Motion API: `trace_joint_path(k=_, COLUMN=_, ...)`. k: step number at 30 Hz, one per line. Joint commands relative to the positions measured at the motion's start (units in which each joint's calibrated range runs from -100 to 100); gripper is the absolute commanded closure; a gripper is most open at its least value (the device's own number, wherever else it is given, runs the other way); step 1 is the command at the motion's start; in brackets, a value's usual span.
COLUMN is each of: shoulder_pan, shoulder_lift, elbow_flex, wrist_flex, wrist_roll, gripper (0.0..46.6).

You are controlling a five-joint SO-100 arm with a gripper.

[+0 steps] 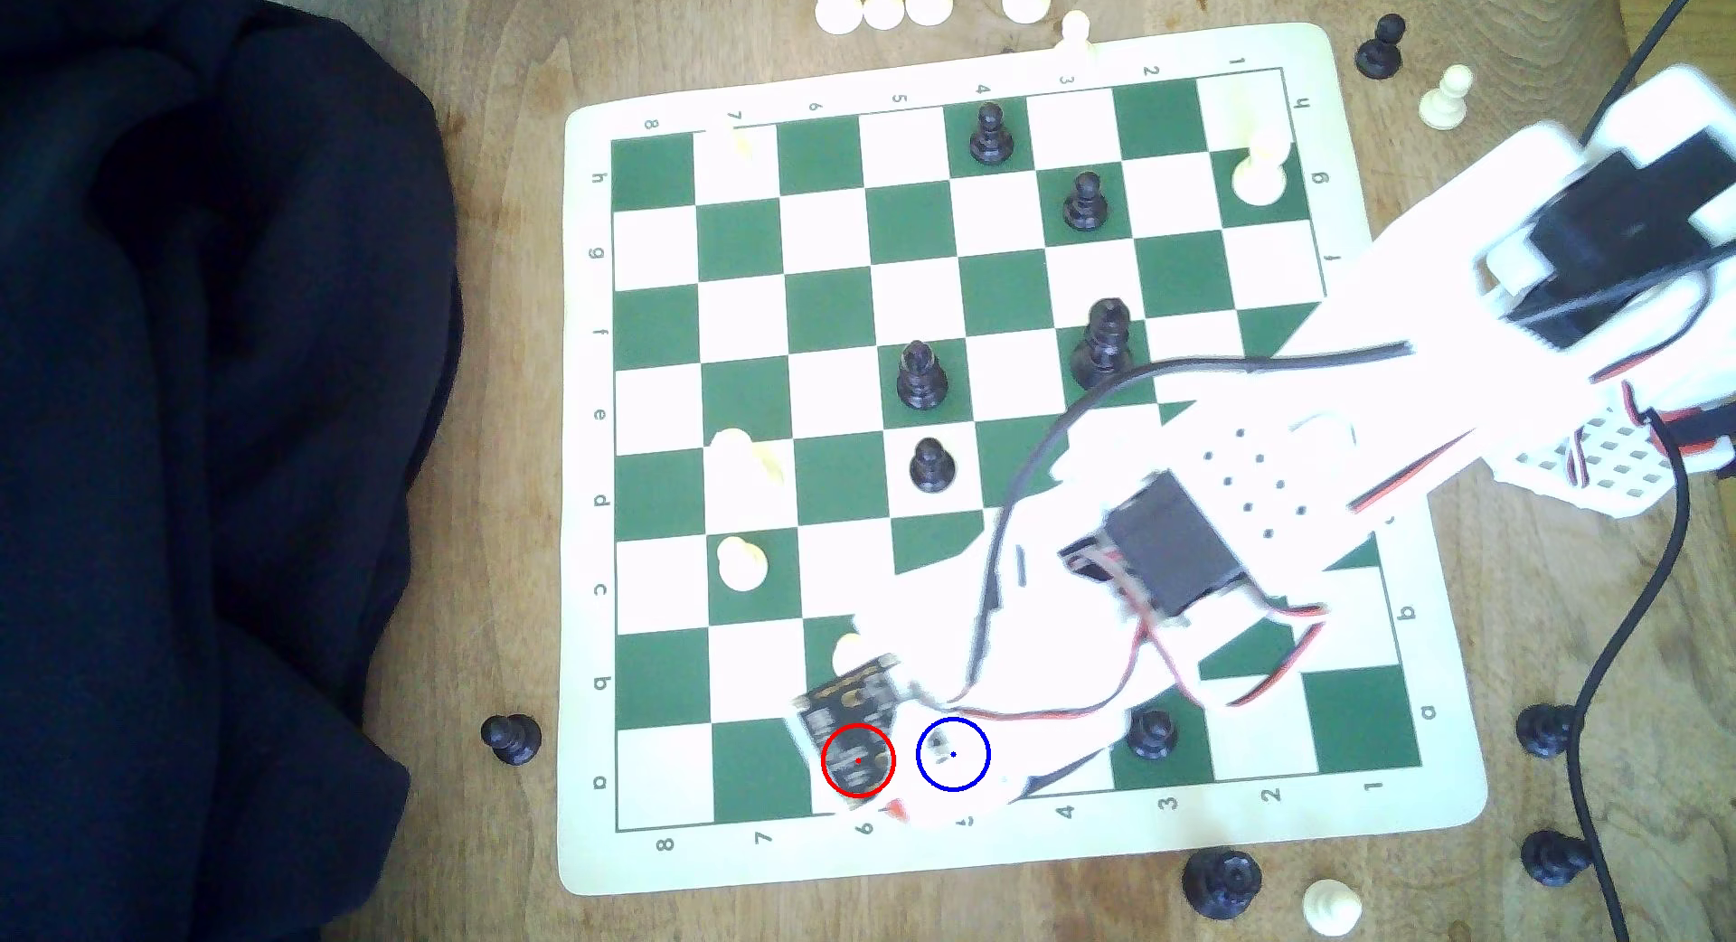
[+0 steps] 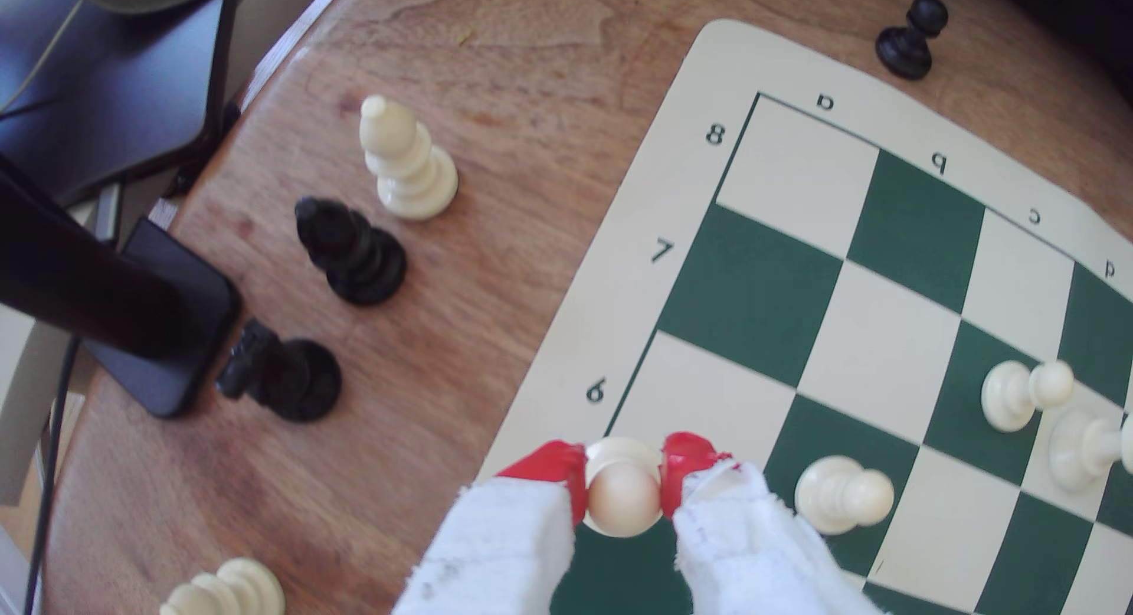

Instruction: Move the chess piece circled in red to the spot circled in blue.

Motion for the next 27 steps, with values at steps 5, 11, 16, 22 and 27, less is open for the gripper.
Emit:
trace_joint_path(k=5, shoulder_pan=-0.75, shoulder_lift=-6.21, elbow_flex=6.00, wrist_flex=-3.06, wrist_roll=-0.44, gripper=46.0)
trace_joint_path(k=11, shoulder_pan=-0.59, shoulder_lift=-4.68, elbow_flex=5.73, wrist_flex=-4.70, wrist_roll=-0.49, gripper=46.0)
trace_joint_path(k=16, shoulder_pan=-0.43, shoulder_lift=-2.81, elbow_flex=4.83, wrist_flex=-4.87, wrist_roll=-0.29, gripper=46.0)
trace_joint_path(k=22, shoulder_pan=0.11, shoulder_lift=-0.10, elbow_flex=4.37, wrist_flex=-5.68, wrist_roll=0.00, gripper=45.8)
trace_joint_path(k=27, shoulder_pan=0.27, shoulder_lift=1.35, elbow_flex=3.47, wrist_flex=-5.27, wrist_roll=0.29, gripper=45.3)
